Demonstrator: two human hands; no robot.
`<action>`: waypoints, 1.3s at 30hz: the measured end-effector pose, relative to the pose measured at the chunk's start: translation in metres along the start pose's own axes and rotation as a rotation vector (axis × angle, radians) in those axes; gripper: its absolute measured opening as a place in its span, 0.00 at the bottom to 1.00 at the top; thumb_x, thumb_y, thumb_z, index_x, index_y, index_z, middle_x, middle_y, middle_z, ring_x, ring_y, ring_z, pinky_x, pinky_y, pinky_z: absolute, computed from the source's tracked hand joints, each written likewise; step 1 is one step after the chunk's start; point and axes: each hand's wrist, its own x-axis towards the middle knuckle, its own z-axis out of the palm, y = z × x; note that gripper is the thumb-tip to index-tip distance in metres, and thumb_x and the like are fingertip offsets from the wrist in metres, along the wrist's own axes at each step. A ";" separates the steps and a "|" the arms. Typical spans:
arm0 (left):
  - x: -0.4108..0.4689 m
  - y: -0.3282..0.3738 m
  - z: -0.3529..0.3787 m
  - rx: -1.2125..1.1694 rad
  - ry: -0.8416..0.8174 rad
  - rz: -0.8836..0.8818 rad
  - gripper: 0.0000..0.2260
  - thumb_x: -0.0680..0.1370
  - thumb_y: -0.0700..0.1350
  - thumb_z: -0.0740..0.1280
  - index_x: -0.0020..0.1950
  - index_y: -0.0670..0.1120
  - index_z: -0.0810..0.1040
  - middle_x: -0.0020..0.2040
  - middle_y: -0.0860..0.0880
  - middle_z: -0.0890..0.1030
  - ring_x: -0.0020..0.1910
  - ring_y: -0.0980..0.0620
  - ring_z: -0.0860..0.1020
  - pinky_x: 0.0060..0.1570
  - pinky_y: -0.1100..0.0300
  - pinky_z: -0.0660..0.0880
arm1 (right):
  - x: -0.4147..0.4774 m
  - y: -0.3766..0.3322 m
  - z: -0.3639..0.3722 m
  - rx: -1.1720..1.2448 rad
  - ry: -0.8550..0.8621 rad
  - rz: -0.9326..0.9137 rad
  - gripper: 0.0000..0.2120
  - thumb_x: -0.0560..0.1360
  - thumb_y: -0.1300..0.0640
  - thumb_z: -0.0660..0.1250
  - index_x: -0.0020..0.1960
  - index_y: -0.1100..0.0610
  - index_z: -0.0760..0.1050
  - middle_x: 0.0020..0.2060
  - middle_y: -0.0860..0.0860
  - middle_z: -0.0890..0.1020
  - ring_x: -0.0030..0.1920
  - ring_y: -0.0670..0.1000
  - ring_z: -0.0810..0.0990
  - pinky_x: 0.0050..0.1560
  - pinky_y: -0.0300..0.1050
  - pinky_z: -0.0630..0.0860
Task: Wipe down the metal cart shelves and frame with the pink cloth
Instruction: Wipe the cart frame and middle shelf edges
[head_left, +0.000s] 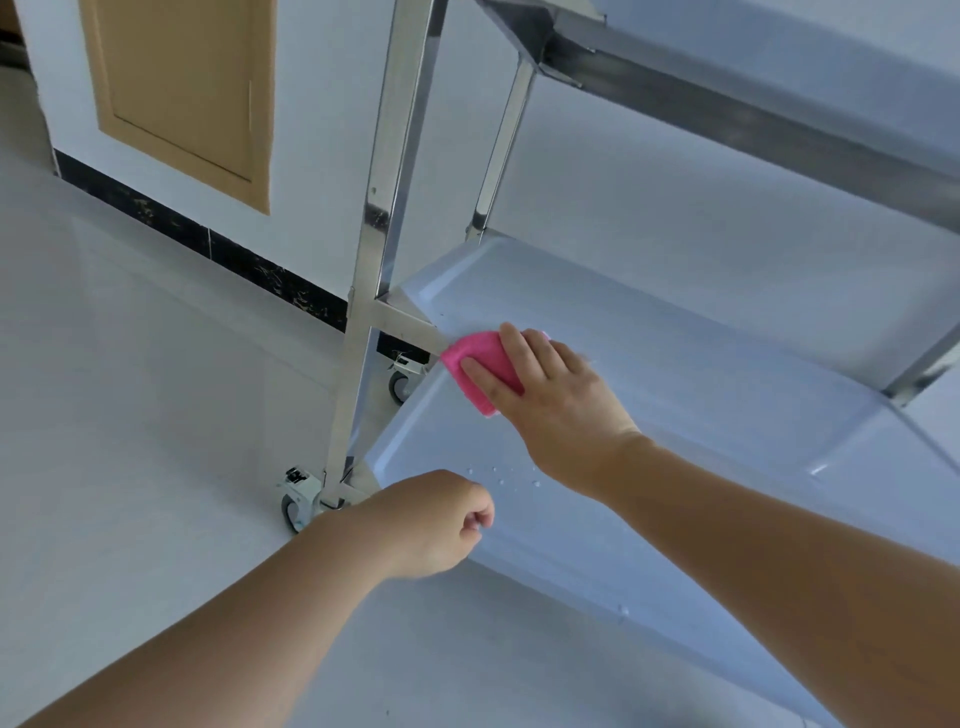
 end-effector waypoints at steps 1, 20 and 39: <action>0.002 0.002 0.001 0.002 -0.003 0.002 0.09 0.79 0.47 0.59 0.57 0.53 0.75 0.52 0.57 0.76 0.46 0.56 0.75 0.48 0.62 0.73 | -0.005 0.002 0.000 -0.006 0.001 -0.001 0.30 0.69 0.58 0.57 0.72 0.54 0.68 0.65 0.66 0.72 0.60 0.66 0.75 0.61 0.58 0.73; 0.042 0.058 0.029 0.044 -0.010 0.134 0.09 0.79 0.47 0.60 0.57 0.52 0.75 0.39 0.62 0.70 0.36 0.64 0.71 0.36 0.74 0.64 | -0.086 0.046 0.012 0.002 -0.030 0.002 0.30 0.71 0.59 0.57 0.73 0.53 0.65 0.67 0.65 0.70 0.62 0.66 0.73 0.62 0.58 0.71; 0.066 0.092 0.050 0.069 -0.022 0.240 0.08 0.79 0.47 0.61 0.56 0.53 0.76 0.44 0.62 0.74 0.38 0.66 0.71 0.41 0.73 0.66 | -0.142 0.074 0.014 0.015 -0.106 0.023 0.32 0.70 0.59 0.57 0.75 0.51 0.62 0.69 0.64 0.68 0.65 0.65 0.71 0.63 0.58 0.72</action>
